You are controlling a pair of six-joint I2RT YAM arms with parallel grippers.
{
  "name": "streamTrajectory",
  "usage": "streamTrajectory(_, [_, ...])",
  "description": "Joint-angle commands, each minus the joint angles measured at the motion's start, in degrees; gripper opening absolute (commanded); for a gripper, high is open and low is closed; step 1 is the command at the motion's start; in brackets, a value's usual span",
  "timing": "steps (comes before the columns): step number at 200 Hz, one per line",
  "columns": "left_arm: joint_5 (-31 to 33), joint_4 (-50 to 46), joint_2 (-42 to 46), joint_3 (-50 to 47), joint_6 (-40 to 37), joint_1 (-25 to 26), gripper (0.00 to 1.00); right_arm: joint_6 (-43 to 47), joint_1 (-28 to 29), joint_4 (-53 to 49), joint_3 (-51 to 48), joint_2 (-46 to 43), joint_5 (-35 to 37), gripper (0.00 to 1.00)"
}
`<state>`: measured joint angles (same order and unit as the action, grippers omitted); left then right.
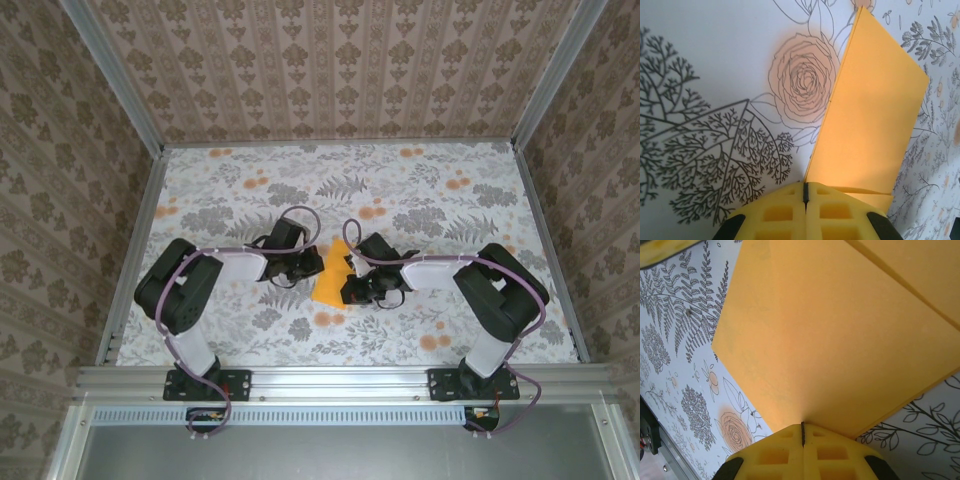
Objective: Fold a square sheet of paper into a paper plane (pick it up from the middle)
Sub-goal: Fold the triangle a second time at the center of the table, then turn over the paper at the center of the table.
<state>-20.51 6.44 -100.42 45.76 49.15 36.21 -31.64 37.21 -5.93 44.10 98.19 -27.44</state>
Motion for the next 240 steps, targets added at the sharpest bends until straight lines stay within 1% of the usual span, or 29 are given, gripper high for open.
streamTrajectory(1, [7.0,-5.4,-1.5,1.7,-3.7,-2.2,0.04,0.8,0.3,-12.8,-4.8,3.6,6.0,0.01])
streamTrajectory(27, [6.5,-7.1,0.9,2.5,-3.9,-2.2,0.07,-0.9,0.2,-10.6,-3.0,0.8,3.8,0.01])
streamTrajectory(45, [6.6,-7.8,4.2,2.0,-3.2,-2.1,0.11,-2.8,0.0,-9.0,-0.3,-2.7,2.6,0.03])
streamTrajectory(61, [7.2,-8.9,7.6,1.1,-2.5,-1.9,0.20,-4.7,-0.4,-7.6,1.9,-5.9,2.6,0.09])
streamTrajectory(75, [8.0,-9.9,10.3,0.0,-1.5,-1.5,0.29,-5.2,-1.3,-7.0,3.2,-8.5,3.5,0.20])
streamTrajectory(83, [8.2,-10.0,11.8,-0.8,-1.1,-1.1,0.35,-5.0,-1.9,-6.9,3.7,-9.5,4.3,0.24])
streamTrajectory(99, [8.7,-10.2,14.2,-2.6,0.3,-0.4,0.43,-4.2,-3.6,-7.5,4.5,-9.9,5.6,0.35])
streamTrajectory(112, [8.7,-9.9,15.6,-3.9,1.4,0.4,0.48,-3.2,-5.1,-8.0,5.0,-9.0,6.0,0.40])
streamTrajectory(125, [8.4,-9.3,16.4,-4.8,2.4,1.2,0.52,-2.2,-6.2,-8.3,5.3,-7.8,6.0,0.42])
streamTrajectory(153, [7.0,-7.5,16.3,-5.8,4.6,3.1,0.56,-0.8,-7.3,-8.5,6.4,-5.8,6.1,0.47])
streamTrajectory(175, [4.9,-4.7,15.3,-6.7,6.7,4.1,0.57,0.1,-7.6,-8.9,7.6,-3.2,5.4,0.47])
streamTrajectory(208, [3.3,-1.6,13.4,-6.9,8.5,5.3,0.56,0.9,-7.8,-8.1,8.6,-0.1,2.8,0.44])
streamTrajectory(240, [2.4,0.1,10.8,-6.1,9.4,6.6,0.53,1.3,-7.8,-7.9,8.9,1.6,1.8,0.43])
